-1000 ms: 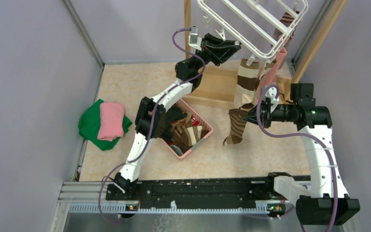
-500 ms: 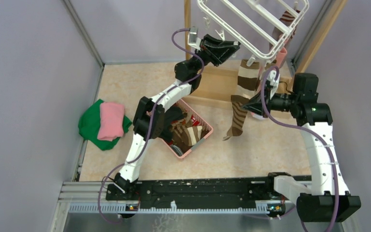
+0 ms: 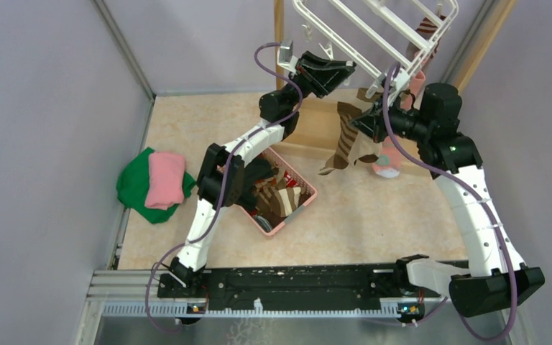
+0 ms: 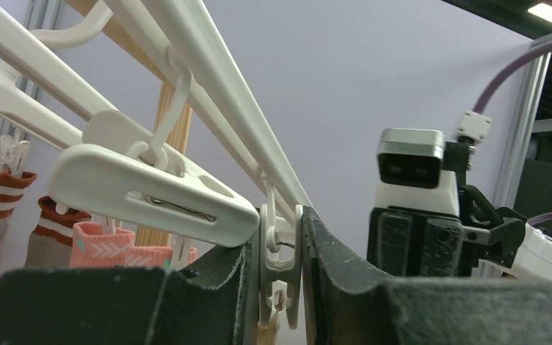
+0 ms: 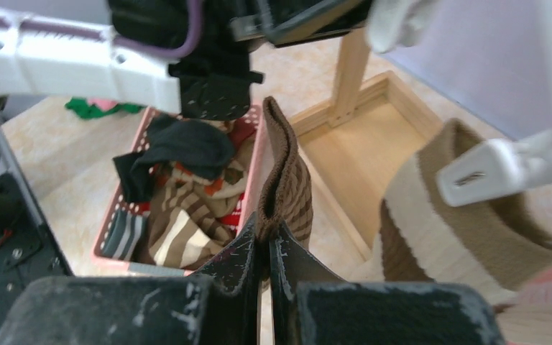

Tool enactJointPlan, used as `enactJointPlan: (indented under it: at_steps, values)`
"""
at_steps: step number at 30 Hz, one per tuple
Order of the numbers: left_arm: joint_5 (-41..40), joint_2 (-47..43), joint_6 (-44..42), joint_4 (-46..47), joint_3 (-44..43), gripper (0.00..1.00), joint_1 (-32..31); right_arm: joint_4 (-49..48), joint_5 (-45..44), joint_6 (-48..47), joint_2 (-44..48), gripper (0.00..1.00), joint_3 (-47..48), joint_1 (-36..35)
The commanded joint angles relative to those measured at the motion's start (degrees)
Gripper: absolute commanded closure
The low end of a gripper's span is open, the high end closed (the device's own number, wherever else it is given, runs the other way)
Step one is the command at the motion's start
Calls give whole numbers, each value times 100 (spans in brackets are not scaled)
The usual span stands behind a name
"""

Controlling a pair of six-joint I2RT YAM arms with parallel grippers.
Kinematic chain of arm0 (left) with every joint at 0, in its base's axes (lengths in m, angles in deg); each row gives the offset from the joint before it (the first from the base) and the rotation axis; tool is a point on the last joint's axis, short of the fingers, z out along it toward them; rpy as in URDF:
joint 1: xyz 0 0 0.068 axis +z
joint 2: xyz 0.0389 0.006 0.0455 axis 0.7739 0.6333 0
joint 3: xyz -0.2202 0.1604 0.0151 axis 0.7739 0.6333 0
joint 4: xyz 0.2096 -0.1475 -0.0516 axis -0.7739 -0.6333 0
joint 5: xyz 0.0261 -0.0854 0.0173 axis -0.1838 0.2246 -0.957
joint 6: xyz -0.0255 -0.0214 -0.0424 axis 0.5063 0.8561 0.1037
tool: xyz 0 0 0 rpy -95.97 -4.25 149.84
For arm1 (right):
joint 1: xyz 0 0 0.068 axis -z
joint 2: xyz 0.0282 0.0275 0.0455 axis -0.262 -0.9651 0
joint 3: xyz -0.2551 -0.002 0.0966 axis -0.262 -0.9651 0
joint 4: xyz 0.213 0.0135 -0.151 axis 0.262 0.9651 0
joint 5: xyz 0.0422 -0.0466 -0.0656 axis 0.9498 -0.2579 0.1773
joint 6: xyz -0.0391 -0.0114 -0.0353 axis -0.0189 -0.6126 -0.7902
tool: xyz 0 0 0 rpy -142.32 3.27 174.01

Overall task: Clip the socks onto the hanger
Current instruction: Open the clamp at the hanger.

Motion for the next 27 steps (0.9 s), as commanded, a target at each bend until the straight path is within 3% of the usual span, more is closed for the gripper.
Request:
enactJointPlan:
  at_steps: [1, 27]
  values:
    - [-32, -439, 139, 472, 7, 93, 0, -704, -970, 884, -86, 100, 382, -96]
    - [-94, -353, 306, 610, -45, 93, 29, -1222, -1289, 1837, -452, 100, 506, -271]
